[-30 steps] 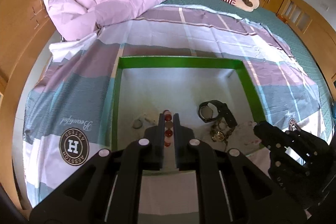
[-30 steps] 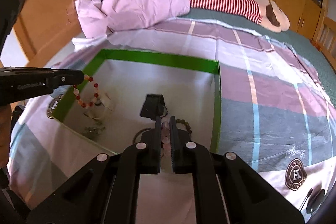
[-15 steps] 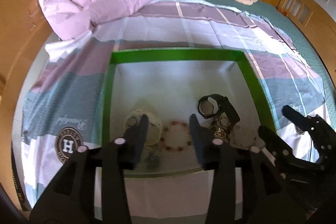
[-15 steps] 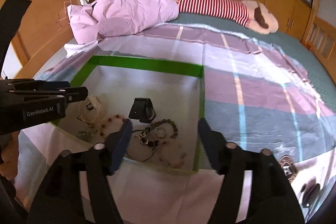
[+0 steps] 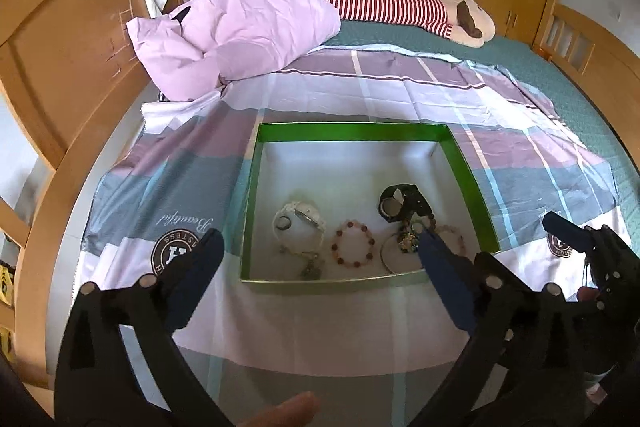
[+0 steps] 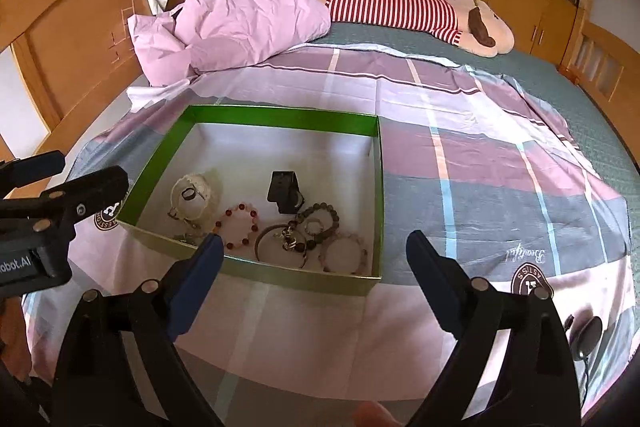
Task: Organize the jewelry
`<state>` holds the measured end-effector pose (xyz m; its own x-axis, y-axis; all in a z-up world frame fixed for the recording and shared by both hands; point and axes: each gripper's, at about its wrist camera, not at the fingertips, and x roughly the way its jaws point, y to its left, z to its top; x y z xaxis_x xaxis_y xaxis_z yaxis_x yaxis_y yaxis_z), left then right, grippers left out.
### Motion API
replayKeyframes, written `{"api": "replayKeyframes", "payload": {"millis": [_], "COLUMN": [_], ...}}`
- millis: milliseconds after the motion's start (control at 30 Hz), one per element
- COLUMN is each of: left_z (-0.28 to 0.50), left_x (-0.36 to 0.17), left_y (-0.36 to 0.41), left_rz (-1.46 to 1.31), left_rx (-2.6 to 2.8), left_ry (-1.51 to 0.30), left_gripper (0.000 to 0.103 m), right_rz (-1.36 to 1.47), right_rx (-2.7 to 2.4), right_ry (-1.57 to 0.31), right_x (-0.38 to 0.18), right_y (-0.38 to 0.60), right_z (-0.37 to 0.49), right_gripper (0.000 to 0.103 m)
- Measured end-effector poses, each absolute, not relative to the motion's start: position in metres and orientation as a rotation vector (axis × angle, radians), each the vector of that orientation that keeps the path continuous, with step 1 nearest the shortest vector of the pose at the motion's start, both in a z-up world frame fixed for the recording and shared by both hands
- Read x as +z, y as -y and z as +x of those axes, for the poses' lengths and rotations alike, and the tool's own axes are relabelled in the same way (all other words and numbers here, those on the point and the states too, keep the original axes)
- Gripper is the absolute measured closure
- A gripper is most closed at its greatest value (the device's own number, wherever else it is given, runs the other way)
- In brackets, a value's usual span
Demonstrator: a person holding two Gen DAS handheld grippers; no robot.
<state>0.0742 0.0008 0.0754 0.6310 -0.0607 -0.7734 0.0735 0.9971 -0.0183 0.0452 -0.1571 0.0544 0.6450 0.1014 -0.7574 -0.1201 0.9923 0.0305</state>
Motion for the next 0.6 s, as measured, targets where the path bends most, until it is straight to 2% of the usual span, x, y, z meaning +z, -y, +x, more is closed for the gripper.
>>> {"api": "replayKeyframes", "payload": {"millis": [600], "left_z": [0.0759], "left_x": [0.071], "left_y": [-0.0008], "left_rz": [0.024], "left_rx": [-0.078], "left_ry": [-0.913], "left_gripper": [0.004], "right_rz": [-0.063], "right_rx": [0.109], "right_ry": [-0.888], "right_x": [0.0503], "right_y": [0.1509], "right_z": [0.0458], "right_gripper": [0.012]}}
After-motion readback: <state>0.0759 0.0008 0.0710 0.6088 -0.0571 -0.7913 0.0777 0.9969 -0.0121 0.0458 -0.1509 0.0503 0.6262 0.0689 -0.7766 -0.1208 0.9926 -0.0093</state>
